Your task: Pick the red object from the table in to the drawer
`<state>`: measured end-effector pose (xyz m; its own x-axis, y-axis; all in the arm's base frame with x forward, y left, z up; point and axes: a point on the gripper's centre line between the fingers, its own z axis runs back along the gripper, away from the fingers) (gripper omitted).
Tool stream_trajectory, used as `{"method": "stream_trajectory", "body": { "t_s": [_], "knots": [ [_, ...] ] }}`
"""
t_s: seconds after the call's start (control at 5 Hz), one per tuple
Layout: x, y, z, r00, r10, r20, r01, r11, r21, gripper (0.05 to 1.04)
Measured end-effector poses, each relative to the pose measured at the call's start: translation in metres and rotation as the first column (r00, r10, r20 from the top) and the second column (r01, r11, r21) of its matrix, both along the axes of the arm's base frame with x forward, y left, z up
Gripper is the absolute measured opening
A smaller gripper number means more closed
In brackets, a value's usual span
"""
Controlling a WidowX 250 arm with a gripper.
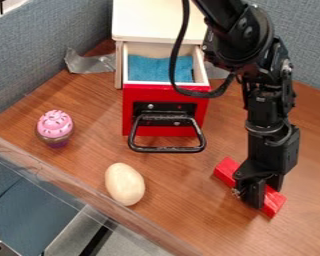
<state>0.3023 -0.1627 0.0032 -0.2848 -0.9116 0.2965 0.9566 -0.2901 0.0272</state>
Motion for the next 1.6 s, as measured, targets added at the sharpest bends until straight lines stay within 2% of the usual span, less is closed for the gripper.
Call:
{"method": "stream_trajectory", "body": {
  "t_s": [0.2, 0.4, 0.6, 0.8, 1.0, 1.4, 1.6],
  "knots": [
    [-0.013, 0.000, 0.005, 0.999, 0.017, -0.047, -0.018, 1.000, -0.012, 0.560],
    [-0.014, -0.001, 0.025, 0.999, 0.032, -0.036, -0.035, 0.997, -0.072, 0.560],
    [-0.010, -0.002, 0.052, 0.997, 0.071, -0.031, -0.075, 0.986, -0.149, 0.560],
    [-0.002, -0.002, 0.076, 0.993, 0.114, -0.032, -0.119, 0.963, -0.242, 0.560],
    [0.005, -0.003, 0.095, 0.989, 0.145, -0.028, -0.146, 0.938, -0.313, 0.560],
    [0.022, 0.009, 0.121, 0.967, 0.254, 0.001, -0.234, 0.893, -0.384, 0.560],
    [0.028, 0.019, 0.129, 0.957, 0.288, 0.015, -0.258, 0.879, -0.400, 0.560]
  ]
}}
